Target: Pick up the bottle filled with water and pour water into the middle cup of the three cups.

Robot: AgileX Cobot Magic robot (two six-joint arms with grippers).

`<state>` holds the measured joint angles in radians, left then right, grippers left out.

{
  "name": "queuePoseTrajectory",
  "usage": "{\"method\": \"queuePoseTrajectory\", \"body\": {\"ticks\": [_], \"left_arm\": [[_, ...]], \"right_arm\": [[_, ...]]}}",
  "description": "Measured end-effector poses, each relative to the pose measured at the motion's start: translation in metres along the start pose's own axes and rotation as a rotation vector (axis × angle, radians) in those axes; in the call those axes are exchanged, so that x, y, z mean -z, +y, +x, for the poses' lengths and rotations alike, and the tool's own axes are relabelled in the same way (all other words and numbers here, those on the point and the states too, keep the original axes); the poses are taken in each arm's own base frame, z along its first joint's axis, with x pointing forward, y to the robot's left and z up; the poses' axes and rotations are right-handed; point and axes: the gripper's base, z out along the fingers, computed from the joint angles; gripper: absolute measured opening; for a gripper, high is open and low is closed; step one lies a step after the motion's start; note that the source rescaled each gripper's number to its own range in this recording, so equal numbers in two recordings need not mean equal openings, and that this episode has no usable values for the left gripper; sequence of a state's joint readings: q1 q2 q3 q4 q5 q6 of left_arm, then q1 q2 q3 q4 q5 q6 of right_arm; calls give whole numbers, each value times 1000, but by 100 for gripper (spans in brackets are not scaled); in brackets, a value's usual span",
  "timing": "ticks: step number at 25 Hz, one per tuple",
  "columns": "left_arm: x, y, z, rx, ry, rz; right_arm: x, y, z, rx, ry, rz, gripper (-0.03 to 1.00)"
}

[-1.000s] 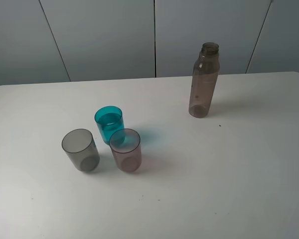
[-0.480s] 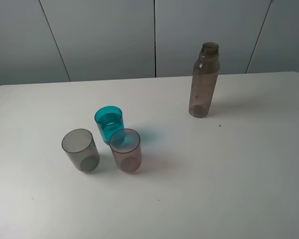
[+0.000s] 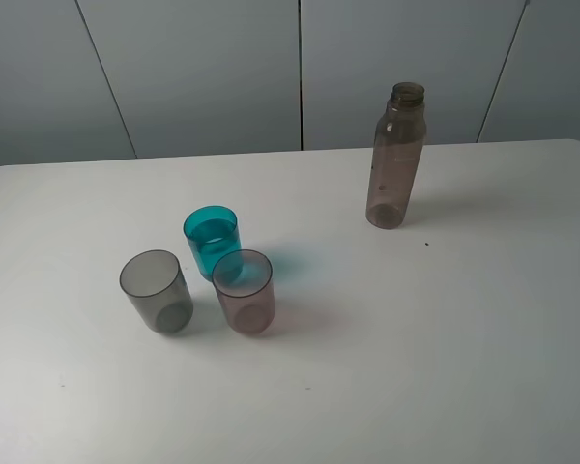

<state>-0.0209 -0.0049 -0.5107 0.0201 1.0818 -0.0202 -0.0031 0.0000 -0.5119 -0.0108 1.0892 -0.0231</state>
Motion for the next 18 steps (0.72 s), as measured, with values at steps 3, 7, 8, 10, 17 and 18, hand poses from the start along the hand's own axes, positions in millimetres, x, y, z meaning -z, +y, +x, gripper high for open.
{"method": "queuePoseTrajectory", "body": {"ticks": [3, 7, 8, 10, 17, 18], "left_arm": [[0, 0, 0, 0, 0, 0], [0, 0, 0, 0, 0, 0], [0, 0, 0, 0, 0, 0], [0, 0, 0, 0, 0, 0], [0, 0, 0, 0, 0, 0], [0, 0, 0, 0, 0, 0]], "right_arm": [[0, 0, 0, 0, 0, 0, 100], [0, 0, 0, 0, 0, 0, 100], [0, 0, 0, 0, 0, 0, 100], [0, 0, 0, 0, 0, 0, 100], [0, 1, 0, -5, 0, -10, 100], [0, 2, 0, -10, -1, -24, 100]]}}
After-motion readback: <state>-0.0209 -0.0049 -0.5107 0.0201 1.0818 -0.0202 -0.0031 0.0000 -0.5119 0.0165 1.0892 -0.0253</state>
